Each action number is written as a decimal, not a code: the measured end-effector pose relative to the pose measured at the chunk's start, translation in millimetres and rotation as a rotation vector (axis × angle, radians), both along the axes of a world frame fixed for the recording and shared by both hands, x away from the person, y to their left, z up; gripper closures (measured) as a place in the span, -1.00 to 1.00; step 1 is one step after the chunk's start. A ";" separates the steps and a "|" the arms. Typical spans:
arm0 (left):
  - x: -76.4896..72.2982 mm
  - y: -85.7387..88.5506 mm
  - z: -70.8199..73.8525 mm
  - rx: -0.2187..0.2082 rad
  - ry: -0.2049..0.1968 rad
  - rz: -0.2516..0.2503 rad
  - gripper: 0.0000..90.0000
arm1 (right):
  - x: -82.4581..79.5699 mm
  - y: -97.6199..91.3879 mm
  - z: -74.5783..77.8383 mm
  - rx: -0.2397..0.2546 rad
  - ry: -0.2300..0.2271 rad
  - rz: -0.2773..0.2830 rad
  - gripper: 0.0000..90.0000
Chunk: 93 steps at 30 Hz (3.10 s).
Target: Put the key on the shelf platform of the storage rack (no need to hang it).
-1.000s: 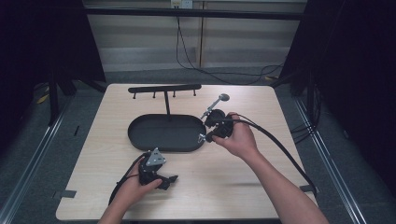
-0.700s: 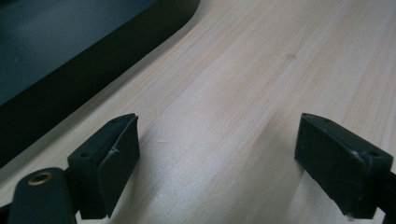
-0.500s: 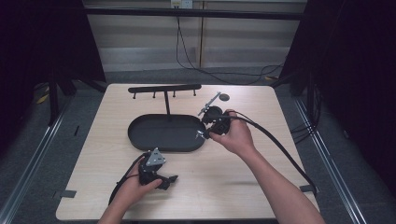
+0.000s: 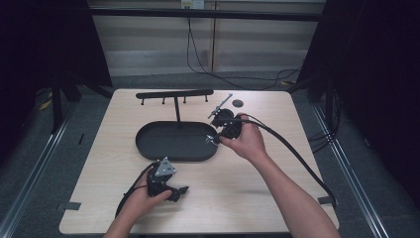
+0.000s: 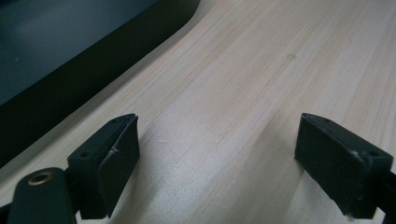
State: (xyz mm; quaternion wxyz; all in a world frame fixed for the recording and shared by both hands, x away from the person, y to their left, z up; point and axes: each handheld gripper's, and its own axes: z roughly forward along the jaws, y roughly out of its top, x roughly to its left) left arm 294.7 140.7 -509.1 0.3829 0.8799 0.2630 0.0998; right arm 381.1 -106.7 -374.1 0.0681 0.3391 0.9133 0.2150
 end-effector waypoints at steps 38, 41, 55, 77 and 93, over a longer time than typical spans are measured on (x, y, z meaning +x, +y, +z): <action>-0.1 0.2 0.0 0.001 0.000 -0.004 -0.70 | 22.0 30.0 -8.8 -0.009 -0.031 -0.015 0.91; -0.2 0.2 0.0 -0.001 0.000 -0.004 -0.70 | 24.5 31.3 -12.9 -0.013 -0.024 -0.019 0.91; -0.1 0.2 0.0 0.001 0.000 -0.006 -0.70 | 29.7 42.0 -23.9 -0.037 -0.021 -0.011 0.91; -0.1 0.2 0.0 0.002 0.000 -0.008 -0.71 | 36.3 53.7 -40.9 -0.049 -0.021 -0.001 0.91; -0.2 0.5 0.2 0.005 -0.003 -0.010 -0.71 | 39.2 60.0 -55.6 -0.055 -0.016 -0.006 0.91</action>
